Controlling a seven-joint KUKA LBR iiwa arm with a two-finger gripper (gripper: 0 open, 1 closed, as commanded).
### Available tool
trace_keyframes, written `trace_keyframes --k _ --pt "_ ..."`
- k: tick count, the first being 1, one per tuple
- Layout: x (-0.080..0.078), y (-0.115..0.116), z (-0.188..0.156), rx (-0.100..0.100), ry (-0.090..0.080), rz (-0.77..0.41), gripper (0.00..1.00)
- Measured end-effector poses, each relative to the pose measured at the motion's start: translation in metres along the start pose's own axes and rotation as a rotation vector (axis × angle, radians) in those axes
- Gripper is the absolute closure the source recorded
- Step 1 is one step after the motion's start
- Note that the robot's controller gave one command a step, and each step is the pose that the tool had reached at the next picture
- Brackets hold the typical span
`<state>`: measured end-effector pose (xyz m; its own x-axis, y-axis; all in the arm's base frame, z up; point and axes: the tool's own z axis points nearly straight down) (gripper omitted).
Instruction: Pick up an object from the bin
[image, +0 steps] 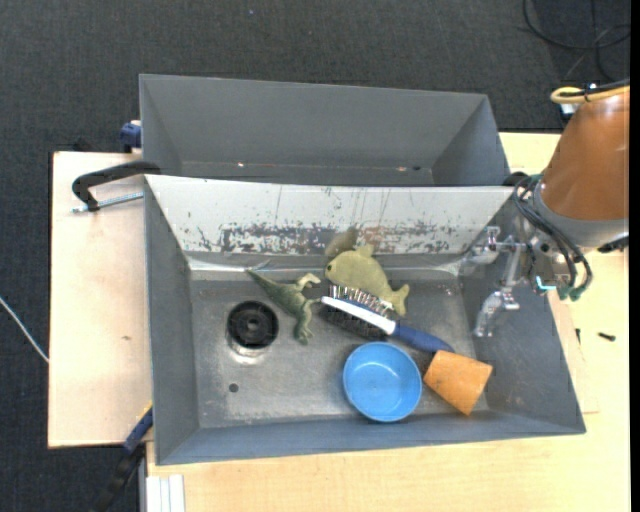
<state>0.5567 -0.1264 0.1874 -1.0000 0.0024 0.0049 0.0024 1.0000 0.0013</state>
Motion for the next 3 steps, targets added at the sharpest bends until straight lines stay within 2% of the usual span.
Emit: trace_keyframes --k 1,2,3 --pt "0.0235 0.0824 0.1182 0.001 -0.011 -0.119 0.00" --pt "0.0223 0.0799 0.1151 0.002 -0.014 -0.115 1.00" --pt "0.0222 0.0800 0.1152 0.002 -0.014 -0.115 1.00"
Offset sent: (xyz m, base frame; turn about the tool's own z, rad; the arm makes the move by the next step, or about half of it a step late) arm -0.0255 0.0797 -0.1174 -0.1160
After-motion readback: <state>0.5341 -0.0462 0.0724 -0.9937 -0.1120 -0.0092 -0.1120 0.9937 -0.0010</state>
